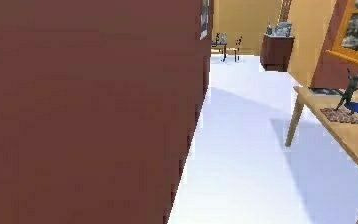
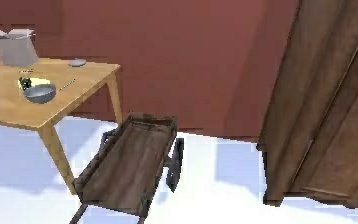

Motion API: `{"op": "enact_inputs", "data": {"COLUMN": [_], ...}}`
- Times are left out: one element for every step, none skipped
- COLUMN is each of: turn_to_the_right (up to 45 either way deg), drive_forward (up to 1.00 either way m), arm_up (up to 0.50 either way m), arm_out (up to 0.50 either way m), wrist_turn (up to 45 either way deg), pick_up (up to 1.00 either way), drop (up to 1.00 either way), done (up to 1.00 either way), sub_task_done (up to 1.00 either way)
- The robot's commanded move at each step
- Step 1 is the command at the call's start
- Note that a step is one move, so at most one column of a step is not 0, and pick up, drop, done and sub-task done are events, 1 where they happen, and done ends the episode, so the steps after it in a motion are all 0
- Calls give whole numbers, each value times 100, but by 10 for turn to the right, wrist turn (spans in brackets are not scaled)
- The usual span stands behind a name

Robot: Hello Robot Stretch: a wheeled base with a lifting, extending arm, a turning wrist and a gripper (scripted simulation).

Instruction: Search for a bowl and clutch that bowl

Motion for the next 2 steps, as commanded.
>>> {"op": "enact_inputs", "data": {"turn_to_the_right": [450,450], "drive_forward": [0,0], "arm_up": [0,0], "arm_out": [0,0], "wrist_turn": [0,0], "pick_up": [0,0], "drop": [0,0], "done": [0,0], "sub_task_done": [0,0]}}
